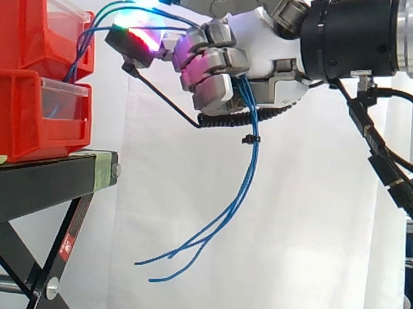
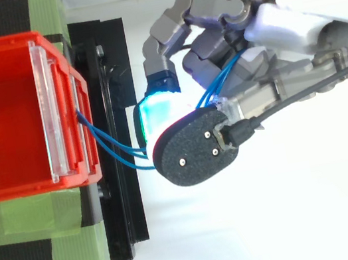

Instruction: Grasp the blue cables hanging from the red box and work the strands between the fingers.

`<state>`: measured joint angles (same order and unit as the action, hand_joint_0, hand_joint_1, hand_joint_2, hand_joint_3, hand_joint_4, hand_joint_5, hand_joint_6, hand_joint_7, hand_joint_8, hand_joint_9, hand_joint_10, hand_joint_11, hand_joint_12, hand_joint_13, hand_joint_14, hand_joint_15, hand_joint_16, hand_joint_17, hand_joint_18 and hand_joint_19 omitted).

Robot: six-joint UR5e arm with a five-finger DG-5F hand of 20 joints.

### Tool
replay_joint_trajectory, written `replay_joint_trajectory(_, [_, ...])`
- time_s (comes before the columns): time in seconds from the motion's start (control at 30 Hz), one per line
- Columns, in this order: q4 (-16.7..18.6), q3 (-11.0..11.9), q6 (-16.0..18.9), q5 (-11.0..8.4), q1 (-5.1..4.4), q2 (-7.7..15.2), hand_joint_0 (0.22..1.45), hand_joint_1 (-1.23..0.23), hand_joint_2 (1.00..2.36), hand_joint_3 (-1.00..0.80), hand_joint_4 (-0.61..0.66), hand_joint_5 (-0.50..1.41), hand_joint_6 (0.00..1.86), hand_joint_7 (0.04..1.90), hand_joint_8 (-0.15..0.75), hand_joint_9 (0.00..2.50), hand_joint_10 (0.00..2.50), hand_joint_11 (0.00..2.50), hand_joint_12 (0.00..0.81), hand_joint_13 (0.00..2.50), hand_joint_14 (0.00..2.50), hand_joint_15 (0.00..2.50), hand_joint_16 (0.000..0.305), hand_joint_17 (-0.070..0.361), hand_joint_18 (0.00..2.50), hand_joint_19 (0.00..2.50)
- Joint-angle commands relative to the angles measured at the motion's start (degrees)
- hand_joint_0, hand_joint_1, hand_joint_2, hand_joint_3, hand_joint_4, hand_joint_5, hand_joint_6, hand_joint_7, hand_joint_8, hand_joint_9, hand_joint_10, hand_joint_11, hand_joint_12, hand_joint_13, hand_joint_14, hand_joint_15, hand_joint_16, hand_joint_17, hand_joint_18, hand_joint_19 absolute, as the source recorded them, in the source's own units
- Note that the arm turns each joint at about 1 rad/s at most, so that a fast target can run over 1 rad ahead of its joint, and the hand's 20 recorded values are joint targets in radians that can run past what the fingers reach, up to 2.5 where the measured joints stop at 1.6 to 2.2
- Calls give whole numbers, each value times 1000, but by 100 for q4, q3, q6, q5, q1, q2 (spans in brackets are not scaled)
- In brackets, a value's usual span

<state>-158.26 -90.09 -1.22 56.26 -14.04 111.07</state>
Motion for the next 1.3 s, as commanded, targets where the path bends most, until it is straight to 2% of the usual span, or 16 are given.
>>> replay_joint_trajectory(0.0, [147,0,-106,-1,-12,2,1110,-723,1017,-423,211,-257,1597,964,417,928,2500,2500,476,1272,2500,1643,55,124,1656,1018])
replay_joint_trajectory(0.1, [200,0,-247,-10,-38,2,1222,-686,1009,-328,146,-264,1603,1093,417,928,2500,2500,476,1272,2500,1643,55,124,1656,1018])
replay_joint_trajectory(0.17, [208,0,-273,-10,-55,2,1232,-648,1011,-307,160,-254,1615,1028,417,928,2500,2500,476,1272,2500,1643,55,124,1656,1018])
replay_joint_trajectory(0.2, [200,0,-265,-10,-73,29,1202,-598,1011,-328,201,-161,1515,954,417,928,2500,2500,476,1272,2500,1643,55,124,1656,1018])
replay_joint_trajectory(0.33, [208,-9,-194,-10,-73,108,1155,-581,1012,-345,225,-105,1371,977,417,928,2500,2500,476,1272,2500,1643,55,124,1656,1018])
replay_joint_trajectory(0.37, [208,-9,-150,-10,-82,152,1136,-580,1012,-326,206,-79,1184,1061,417,928,2500,2500,476,1272,2500,1643,55,124,1656,1018])
replay_joint_trajectory(0.4, [208,-9,-124,-10,-91,152,1110,-592,1014,-297,236,-193,1317,978,417,928,2500,2500,476,1272,2500,1643,55,124,1656,1018])
replay_joint_trajectory(0.47, [208,-18,-115,-10,-99,161,1099,-633,1013,-338,258,-236,1368,972,417,928,2500,2500,476,1272,2500,1643,55,124,1656,1018])
replay_joint_trajectory(0.6, [200,-18,-115,-10,-117,152,1056,-735,1010,-711,259,-298,1517,990,417,928,2500,2500,476,1272,2500,1643,55,124,1656,1018])
replay_joint_trajectory(0.67, [191,-18,-124,-10,-126,161,1063,-739,1007,-809,256,-293,1555,968,417,928,2500,2500,476,1272,2500,1643,55,124,1656,1018])
replay_joint_trajectory(0.73, [191,-18,-124,-10,-135,161,1097,-748,1008,-793,250,-288,1562,955,417,928,2500,2500,476,1272,2500,1643,55,124,1656,1018])
replay_joint_trajectory(0.8, [200,-18,-142,-10,-135,161,1207,-670,1015,-493,230,-248,1496,925,417,928,2500,2500,476,1272,2500,1643,55,124,1656,1018])
replay_joint_trajectory(0.9, [200,-18,-142,-10,-143,161,1160,-637,1014,-445,207,-220,1371,950,417,928,2500,2500,476,1272,2500,1643,55,124,1656,1018])
replay_joint_trajectory(1.1, [208,-18,-142,-10,-152,161,1046,-753,1006,-826,227,-318,1368,964,417,928,2500,2500,476,1272,2500,1643,55,124,1656,1018])
replay_joint_trajectory(1.17, [208,-26,-150,-10,-152,161,1093,-776,1006,-858,226,-322,1372,967,417,928,2500,2500,476,1272,2500,1643,55,124,1656,1018])
replay_joint_trajectory(1.27, [208,-26,-150,-10,-152,161,1212,-739,1016,-527,193,-305,1479,955,417,928,2500,2500,476,1272,2500,1643,55,124,1656,1018])
